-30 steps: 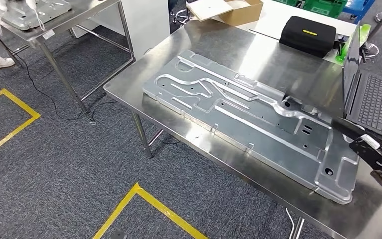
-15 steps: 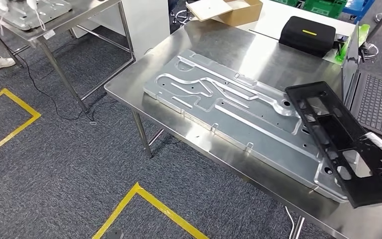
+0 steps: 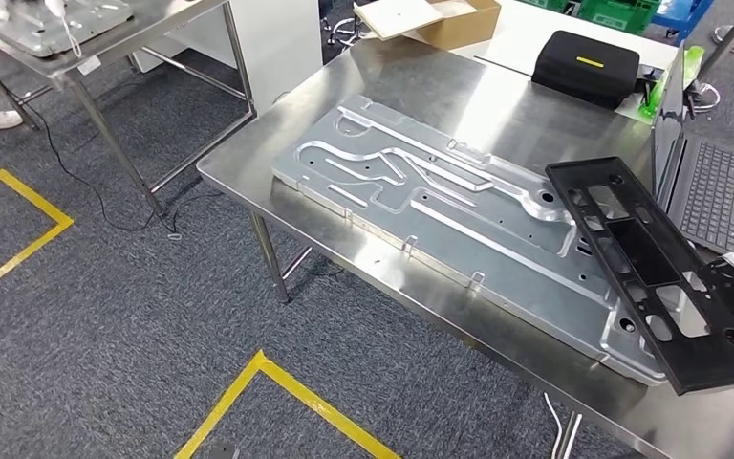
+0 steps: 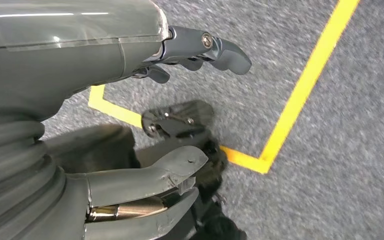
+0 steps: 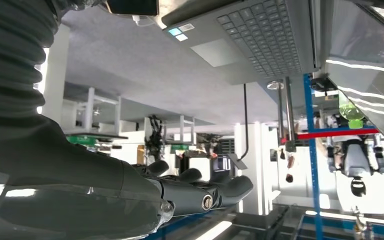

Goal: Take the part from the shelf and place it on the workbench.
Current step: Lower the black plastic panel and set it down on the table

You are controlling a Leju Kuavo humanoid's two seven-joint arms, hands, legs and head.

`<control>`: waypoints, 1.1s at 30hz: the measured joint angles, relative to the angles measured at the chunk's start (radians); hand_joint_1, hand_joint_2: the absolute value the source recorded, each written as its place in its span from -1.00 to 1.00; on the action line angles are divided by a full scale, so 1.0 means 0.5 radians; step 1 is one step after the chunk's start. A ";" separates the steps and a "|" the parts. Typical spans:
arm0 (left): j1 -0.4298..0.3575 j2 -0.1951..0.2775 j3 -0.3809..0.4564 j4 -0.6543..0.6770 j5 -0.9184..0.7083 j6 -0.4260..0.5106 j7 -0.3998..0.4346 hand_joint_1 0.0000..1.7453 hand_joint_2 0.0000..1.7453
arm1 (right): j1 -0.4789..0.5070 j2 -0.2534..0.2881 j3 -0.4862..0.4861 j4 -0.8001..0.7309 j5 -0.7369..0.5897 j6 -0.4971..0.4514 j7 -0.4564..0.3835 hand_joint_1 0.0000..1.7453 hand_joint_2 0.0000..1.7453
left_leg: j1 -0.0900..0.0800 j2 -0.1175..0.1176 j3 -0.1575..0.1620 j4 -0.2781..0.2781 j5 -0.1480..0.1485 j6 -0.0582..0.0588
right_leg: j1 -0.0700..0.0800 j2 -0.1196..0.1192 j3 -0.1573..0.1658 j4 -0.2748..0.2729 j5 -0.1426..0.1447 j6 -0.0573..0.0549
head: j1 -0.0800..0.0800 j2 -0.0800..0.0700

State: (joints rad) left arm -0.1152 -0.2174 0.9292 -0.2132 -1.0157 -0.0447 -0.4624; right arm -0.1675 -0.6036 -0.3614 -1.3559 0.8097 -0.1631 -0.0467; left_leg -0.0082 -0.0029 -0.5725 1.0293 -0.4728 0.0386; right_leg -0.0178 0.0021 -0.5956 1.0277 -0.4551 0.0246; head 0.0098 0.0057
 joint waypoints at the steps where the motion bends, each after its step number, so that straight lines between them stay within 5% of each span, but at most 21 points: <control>1: 0.001 0.000 0.001 0.000 0.000 0.002 0.001 -1.00 1.00 | 0.010 0.000 -0.003 -0.010 -0.004 0.001 -0.002 -1.00 -1.00 | 0.000 0.000 0.003 -0.010 0.007 0.014 | -0.005 -0.001 0.001 0.000 -0.001 0.011 | 0.000 0.000; 3: 0.001 0.000 0.004 0.000 0.003 0.003 0.003 -1.00 1.00 | 0.027 0.002 -0.010 -0.033 -0.008 -0.004 -0.011 -1.00 -1.00 | 0.004 0.001 0.013 -0.034 0.021 0.040 | -0.010 -0.003 -0.023 0.062 -0.049 0.029 | 0.001 0.000; 6: -0.001 0.001 0.011 0.000 0.010 0.002 0.007 -1.00 1.00 | 0.054 0.026 -0.020 -0.073 -0.032 -0.033 -0.041 -1.00 -1.00 | 0.003 0.005 0.016 -0.043 0.028 0.057 | -0.011 -0.003 -0.173 0.385 -0.219 0.041 | 0.001 0.000; 8: 0.001 0.001 0.016 0.000 0.015 0.001 0.009 -1.00 1.00 | 0.089 0.054 -0.024 -0.110 -0.060 -0.061 -0.069 -1.00 -1.00 | 0.001 0.005 0.016 -0.041 0.027 0.058 | -0.011 -0.004 -0.231 0.505 -0.236 0.044 | 0.001 0.000; 12: 0.000 0.000 0.030 0.000 0.017 0.001 0.010 -1.00 1.00 | 0.134 0.104 -0.039 -0.230 -0.096 -0.100 -0.100 -1.00 -1.00 | -0.004 0.003 0.018 -0.024 0.011 0.041 | -0.005 -0.005 -0.036 0.103 -0.023 0.026 | 0.001 0.000; 17: -0.002 0.001 0.041 0.000 0.017 -0.002 0.013 -1.00 1.00 | 0.170 0.129 -0.052 -0.332 -0.105 -0.108 -0.101 -1.00 -1.00 | -0.008 0.003 0.007 -0.005 -0.012 -0.002 | 0.005 -0.002 0.011 -0.014 -0.004 -0.022 | 0.000 0.000; 19: -0.003 0.001 0.042 0.000 0.017 -0.002 0.013 -1.00 1.00 | 0.173 0.135 -0.055 -0.356 -0.106 -0.109 -0.101 -1.00 -1.00 | -0.005 0.002 -0.045 0.120 -0.095 -0.022 | -0.004 -0.003 0.021 -0.030 0.002 -0.043 | -0.001 0.000; 21: -0.002 0.001 0.043 0.000 0.019 -0.001 0.014 -1.00 1.00 | 0.178 0.147 -0.056 -0.370 -0.113 -0.121 -0.103 -1.00 -1.00 | 0.002 0.001 -0.159 0.367 -0.216 -0.034 | 0.000 -0.005 0.023 -0.030 0.000 -0.055 | -0.001 0.000; 23: 0.004 0.001 0.046 0.000 0.022 0.000 0.014 -1.00 1.00 | 0.199 0.170 -0.059 -0.396 -0.132 -0.149 -0.115 -1.00 -1.00 | 0.007 0.002 -0.244 0.535 -0.257 -0.039 | 0.003 -0.006 0.023 -0.026 -0.002 -0.060 | -0.001 0.000; 25: 0.007 0.001 0.051 0.000 0.030 0.004 0.015 -1.00 1.00 | 0.234 0.206 -0.063 -0.451 -0.153 -0.187 -0.134 -1.00 -1.00 | 0.013 0.002 -0.194 0.423 -0.156 -0.038 | 0.003 -0.004 0.024 -0.018 -0.007 -0.059 | -0.001 0.000; 27: 0.005 0.002 0.059 0.000 0.041 0.008 0.016 -1.00 1.00 | 0.278 0.249 -0.067 -0.519 -0.168 -0.224 -0.152 -1.00 -1.00 | 0.014 0.000 -0.066 0.154 -0.035 -0.031 | 0.007 -0.001 0.024 -0.005 -0.017 -0.050 | -0.001 0.000; 29: 0.004 0.002 0.068 0.000 0.049 0.010 0.019 -1.00 1.00 | 0.319 0.290 -0.070 -0.583 -0.179 -0.255 -0.169 -1.00 -1.00 | 0.009 -0.001 0.000 0.013 -0.002 -0.019 | 0.011 0.001 0.019 0.003 -0.022 -0.031 | -0.001 0.000; 33: 0.008 0.002 0.081 0.000 0.057 0.011 0.021 -1.00 1.00 | 0.394 0.358 -0.076 -0.698 -0.186 -0.313 -0.203 -1.00 -1.00 | 0.005 0.000 0.015 -0.026 0.013 0.023 | 0.000 0.000 0.010 0.027 -0.042 0.011 | 0.000 0.000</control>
State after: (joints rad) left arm -0.1109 -0.2164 0.9699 -0.2132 -0.9873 -0.0392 -0.4519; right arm 0.0294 -0.4246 -0.3997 -1.7052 0.7168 -0.3196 -0.1484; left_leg -0.0059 -0.0029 -0.5652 1.0161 -0.4664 0.0503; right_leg -0.0181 0.0021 -0.5906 1.0412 -0.4763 0.0300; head 0.0096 0.0057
